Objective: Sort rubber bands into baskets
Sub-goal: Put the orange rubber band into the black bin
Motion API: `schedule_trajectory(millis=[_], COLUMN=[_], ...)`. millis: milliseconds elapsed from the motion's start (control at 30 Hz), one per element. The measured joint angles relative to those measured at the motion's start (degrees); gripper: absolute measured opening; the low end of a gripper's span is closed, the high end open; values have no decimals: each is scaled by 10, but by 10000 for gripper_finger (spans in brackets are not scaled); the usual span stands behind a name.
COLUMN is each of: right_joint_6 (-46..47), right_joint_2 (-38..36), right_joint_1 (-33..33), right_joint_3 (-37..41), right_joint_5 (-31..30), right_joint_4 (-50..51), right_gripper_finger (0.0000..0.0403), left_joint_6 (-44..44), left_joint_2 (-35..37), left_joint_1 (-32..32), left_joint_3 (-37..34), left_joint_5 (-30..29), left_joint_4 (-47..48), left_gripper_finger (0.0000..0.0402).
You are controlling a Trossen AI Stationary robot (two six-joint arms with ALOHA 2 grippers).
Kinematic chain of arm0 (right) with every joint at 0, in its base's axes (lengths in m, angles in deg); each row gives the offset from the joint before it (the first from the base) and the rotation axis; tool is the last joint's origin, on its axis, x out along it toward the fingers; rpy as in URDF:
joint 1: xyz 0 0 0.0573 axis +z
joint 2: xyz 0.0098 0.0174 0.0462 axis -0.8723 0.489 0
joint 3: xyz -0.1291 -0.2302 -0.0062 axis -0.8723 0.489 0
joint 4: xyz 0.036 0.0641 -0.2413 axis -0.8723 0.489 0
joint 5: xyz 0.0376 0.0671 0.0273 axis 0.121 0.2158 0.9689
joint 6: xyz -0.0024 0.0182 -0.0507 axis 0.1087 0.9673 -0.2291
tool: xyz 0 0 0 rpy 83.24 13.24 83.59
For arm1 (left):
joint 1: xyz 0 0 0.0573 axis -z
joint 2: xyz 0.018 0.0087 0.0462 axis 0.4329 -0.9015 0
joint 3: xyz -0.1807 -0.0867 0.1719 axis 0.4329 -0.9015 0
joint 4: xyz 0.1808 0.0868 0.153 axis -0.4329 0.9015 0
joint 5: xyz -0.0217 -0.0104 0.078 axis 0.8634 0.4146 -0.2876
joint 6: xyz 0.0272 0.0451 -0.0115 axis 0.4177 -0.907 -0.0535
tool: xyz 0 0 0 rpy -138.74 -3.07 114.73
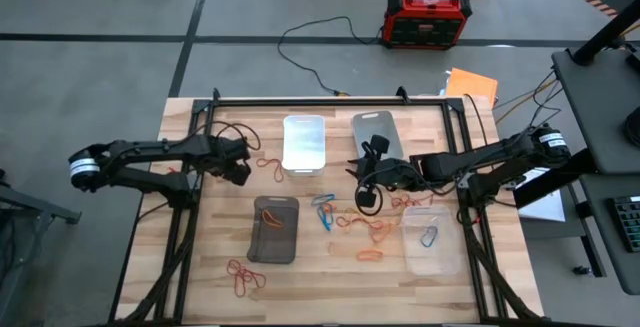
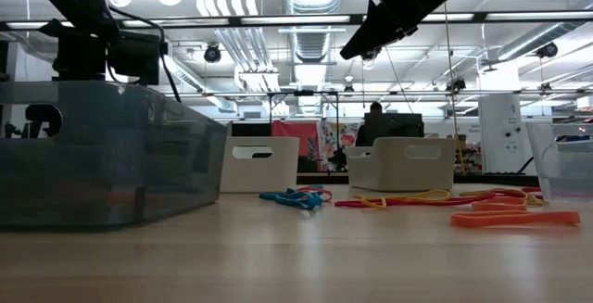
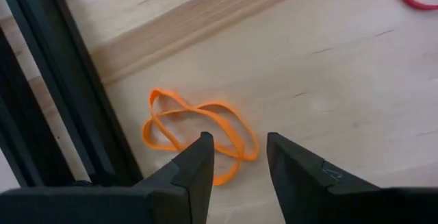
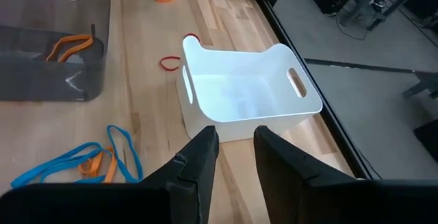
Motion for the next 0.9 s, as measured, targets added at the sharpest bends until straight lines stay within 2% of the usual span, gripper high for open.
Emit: schedule_trajectory(millis=[467,633,800,900], right_joint_6=[0,0,-2,-4], right_joint_2=[0,0,0,0], right_joint_1=[0,0,0,0], right_joint_3=[3,3,3,3], right_joint_5=[0,0,0,0], right_joint_4=[4,4,4,4], right_gripper_finger=[93,92,98,100], left_joint_6=[14,10,9,4], left_joint_2=[-33,-31,-30,-30], left_joint_1=[0,0,0,0], left_joint_3=[-38,-36,-36,-36], left_joint_5=[9,15,16,16], left_joint_4=[-32,-36,-38,-38], left_gripper_finger=[112,74,11,5])
